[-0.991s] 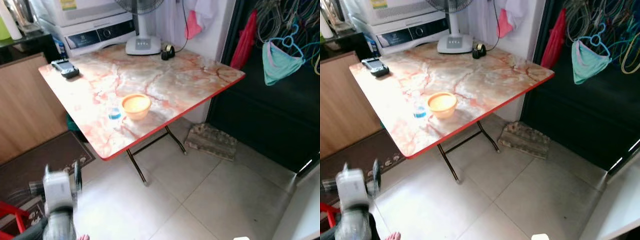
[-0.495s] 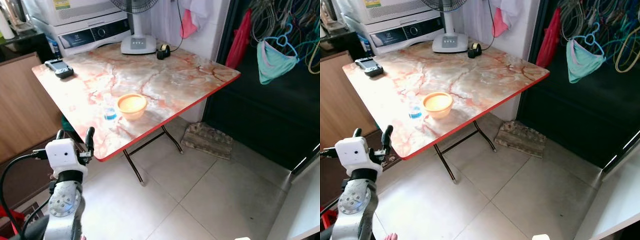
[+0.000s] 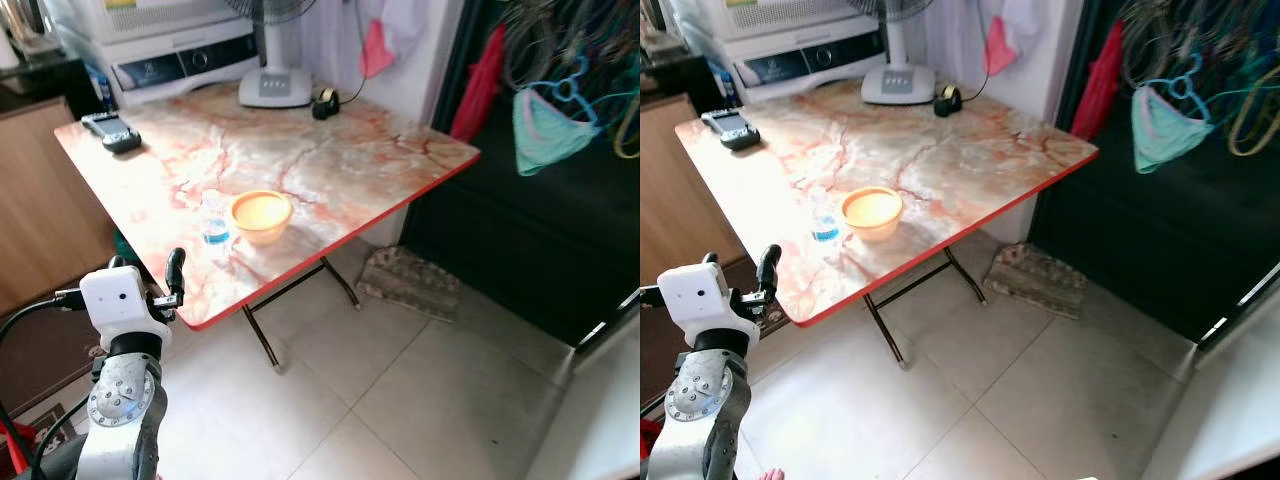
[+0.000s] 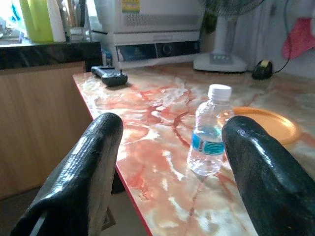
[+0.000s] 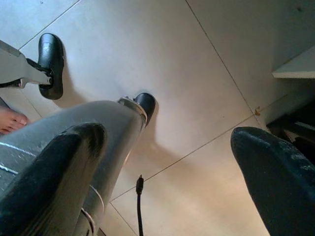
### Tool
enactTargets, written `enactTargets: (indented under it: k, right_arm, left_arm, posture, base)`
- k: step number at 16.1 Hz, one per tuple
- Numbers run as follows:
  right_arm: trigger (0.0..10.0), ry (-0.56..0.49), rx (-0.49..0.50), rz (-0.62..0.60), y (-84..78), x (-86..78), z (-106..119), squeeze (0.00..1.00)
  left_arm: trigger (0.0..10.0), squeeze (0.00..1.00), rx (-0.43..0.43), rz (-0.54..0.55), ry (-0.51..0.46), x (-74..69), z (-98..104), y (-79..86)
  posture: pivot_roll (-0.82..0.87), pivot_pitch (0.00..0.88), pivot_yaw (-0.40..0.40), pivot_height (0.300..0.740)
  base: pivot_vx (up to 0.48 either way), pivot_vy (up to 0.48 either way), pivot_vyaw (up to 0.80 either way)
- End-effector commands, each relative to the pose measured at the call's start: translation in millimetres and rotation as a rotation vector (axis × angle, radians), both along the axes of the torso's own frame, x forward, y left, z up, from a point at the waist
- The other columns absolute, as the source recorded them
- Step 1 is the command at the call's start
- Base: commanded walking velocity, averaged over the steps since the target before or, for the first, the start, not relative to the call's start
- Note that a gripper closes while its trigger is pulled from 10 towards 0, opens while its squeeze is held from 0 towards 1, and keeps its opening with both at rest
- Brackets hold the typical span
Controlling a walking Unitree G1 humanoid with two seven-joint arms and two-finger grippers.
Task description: Restocking fridge
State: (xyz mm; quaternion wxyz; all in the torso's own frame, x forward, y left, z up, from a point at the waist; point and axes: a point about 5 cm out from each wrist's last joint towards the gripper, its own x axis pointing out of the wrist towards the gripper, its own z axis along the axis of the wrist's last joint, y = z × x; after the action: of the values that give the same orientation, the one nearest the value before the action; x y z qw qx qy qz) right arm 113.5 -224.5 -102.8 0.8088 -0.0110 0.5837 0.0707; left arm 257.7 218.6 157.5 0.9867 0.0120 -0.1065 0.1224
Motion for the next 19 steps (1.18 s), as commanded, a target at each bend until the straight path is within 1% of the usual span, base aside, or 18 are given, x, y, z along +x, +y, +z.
enactTargets:
  k: [1,4,6,7,8,9,14,16,18,19]
  right_arm:
    - [10.0,-0.010,-0.003,0.001,-2.3,1.7,1,0.00]
    - [10.0,-0.010,-0.006,0.020,-2.3,2.4,1,0.00]
    - [10.0,-0.014,-0.008,0.056,-2.1,4.4,2,0.00]
    - [10.0,-0.014,-0.009,0.060,-2.3,4.8,2,0.00]
    - [10.0,-0.016,-0.010,0.052,-2.8,5.1,2,0.00]
    - [10.0,-0.013,-0.008,0.025,-3.2,4.4,2,0.00]
    - [10.0,-0.015,-0.023,0.014,-4.9,6.3,3,0.00]
    - [10.0,-0.012,-0.025,0.014,-4.7,6.8,3,0.00]
    - [10.0,-0.011,-0.023,0.014,-4.4,7.5,3,0.00]
    - [10.0,-0.008,-0.025,0.015,-4.4,7.5,3,0.00]
  left_arm:
    - [10.0,0.00,-0.006,0.003,-0.019,0.9,9,1.1]
    - [10.0,0.00,-0.004,-0.002,-0.013,0.3,13,-0.7]
    - [10.0,0.00,-0.003,0.001,-0.029,0.7,18,-0.5]
    - [10.0,0.00,-0.004,0.000,-0.033,1.0,20,-0.9]
    - [10.0,0.00,0.003,0.005,-0.041,1.6,23,-1.2]
    - [10.0,0.00,0.009,0.005,-0.046,1.9,25,-1.4]
    - [10.0,0.00,0.017,0.004,-0.087,4.0,39,-1.8]
    - [10.0,0.00,0.068,0.003,-0.117,4.3,47,-2.6]
    - [10.0,0.00,0.068,0.001,-0.139,6.2,55,-3.9]
    - [10.0,0.00,0.068,0.001,-0.138,6.6,55,-4.1]
  posture:
    - [0.03,0.036,-0.030,0.740]
    - [0.03,0.042,-0.030,0.740]
    - [0.03,0.042,-0.031,0.740]
    - [0.04,0.041,-0.032,0.740]
    - [0.04,0.041,-0.033,0.740]
    - [0.04,0.040,-0.035,0.740]
    - [0.04,0.038,-0.037,0.740]
    - [0.04,0.037,-0.037,0.740]
    - [0.04,0.033,-0.035,0.740]
    - [0.04,0.033,-0.034,0.740]
  base:
    - [0.304,0.000,0.00]
    - [0.304,0.000,0.00]
    - [0.306,0.000,0.00]
    - [0.307,0.000,0.80]
    - [0.307,0.000,0.80]
    - [0.307,0.000,0.00]
    - [0.308,0.000,0.00]
    - [0.311,0.000,0.00]
    - [0.322,0.000,0.00]
    - [0.330,0.000,0.00]
